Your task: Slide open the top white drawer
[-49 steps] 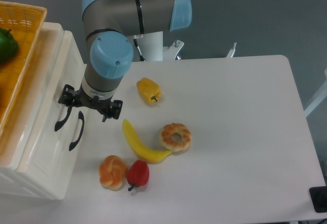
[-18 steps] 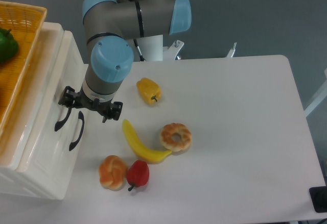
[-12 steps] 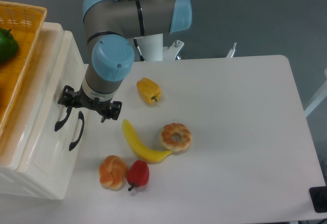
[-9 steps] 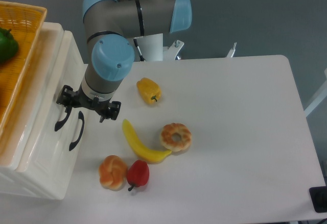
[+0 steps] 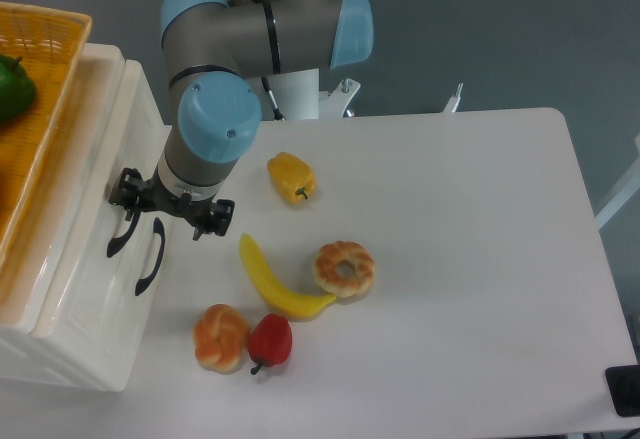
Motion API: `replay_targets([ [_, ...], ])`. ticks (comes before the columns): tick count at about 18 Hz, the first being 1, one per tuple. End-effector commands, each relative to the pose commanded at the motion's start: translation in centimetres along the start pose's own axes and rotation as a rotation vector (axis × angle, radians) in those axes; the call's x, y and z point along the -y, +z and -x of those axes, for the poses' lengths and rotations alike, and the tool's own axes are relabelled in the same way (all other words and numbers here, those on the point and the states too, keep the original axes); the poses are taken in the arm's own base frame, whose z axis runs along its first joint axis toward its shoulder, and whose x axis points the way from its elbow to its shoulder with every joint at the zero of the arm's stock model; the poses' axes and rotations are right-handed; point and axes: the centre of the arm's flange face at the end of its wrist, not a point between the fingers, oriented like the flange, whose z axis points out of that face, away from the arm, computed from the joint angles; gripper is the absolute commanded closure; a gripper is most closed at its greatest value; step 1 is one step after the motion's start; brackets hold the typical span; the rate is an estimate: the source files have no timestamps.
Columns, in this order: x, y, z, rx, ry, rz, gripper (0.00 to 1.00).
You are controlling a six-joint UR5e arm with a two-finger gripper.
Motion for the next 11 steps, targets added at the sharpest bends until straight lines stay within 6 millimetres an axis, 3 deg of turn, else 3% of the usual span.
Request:
replay_targets([
  [11, 0.06, -0.47, 0.13, 0.025, 0.008, -0.011, 0.0],
])
